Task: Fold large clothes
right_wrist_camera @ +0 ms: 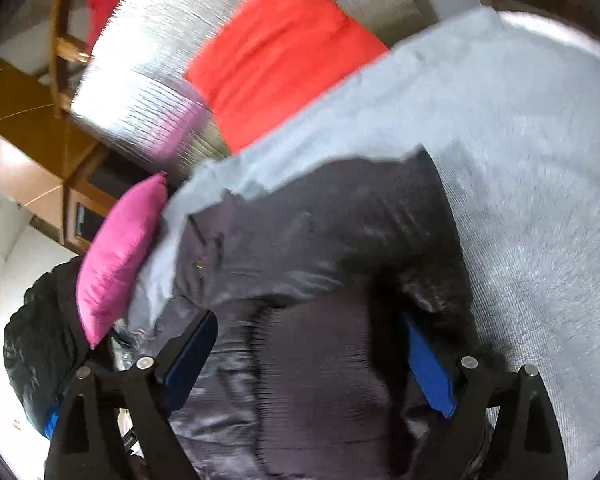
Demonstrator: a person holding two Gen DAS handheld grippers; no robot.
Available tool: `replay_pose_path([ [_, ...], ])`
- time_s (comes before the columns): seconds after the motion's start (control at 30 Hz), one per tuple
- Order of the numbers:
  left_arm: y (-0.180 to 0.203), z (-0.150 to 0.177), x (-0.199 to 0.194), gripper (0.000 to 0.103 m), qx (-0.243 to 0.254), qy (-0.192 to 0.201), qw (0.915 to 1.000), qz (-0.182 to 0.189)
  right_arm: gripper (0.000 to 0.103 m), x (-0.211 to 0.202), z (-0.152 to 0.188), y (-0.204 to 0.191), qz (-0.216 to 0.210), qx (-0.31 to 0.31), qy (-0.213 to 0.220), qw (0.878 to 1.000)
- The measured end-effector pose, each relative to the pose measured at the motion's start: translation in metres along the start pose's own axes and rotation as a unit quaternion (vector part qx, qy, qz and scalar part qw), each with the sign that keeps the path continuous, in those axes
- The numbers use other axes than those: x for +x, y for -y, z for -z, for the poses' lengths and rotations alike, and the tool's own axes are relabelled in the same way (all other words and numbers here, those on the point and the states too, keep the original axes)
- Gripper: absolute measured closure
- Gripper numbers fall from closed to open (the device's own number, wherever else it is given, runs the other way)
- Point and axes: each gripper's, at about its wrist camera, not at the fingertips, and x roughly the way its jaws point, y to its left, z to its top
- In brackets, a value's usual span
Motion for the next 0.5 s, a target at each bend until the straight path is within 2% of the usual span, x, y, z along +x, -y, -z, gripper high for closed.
replay_pose_path([
  [0.07, 0.002, 0.001, -0.008, 0.019, 0.004, 0.014, 0.9999, 0.000, 0.010, -0.015, -0.006, -0.010, 0.017, -0.022, 0.032, 0.999],
  [0.17, 0.005, 0.003, -0.004, 0.019, 0.019, 0.012, 0.9997, -0.008, 0.010, -0.023, -0.022, -0.014, 0.006, -0.030, 0.056, 0.998],
  [0.3, 0.000, 0.009, 0.004, 0.019, 0.010, 0.007, 0.9999, 0.003, 0.010, 0.007, -0.050, 0.009, 0.023, 0.001, 0.049, 0.999],
  [0.37, -0.001, 0.009, 0.006, 0.018, 0.006, 0.006, 0.9999, 0.005, 0.009, 0.034, -0.061, 0.029, -0.003, 0.045, 0.008, 0.999],
  [0.4, -0.001, 0.009, 0.007, 0.018, 0.006, 0.006, 0.9999, 0.006, 0.009, 0.045, -0.063, 0.038, 0.002, 0.061, -0.007, 0.998],
  [0.5, -0.002, 0.008, 0.004, 0.018, 0.002, 0.007, 0.9999, 0.007, 0.009, 0.034, -0.061, 0.033, -0.001, 0.057, 0.013, 0.998],
])
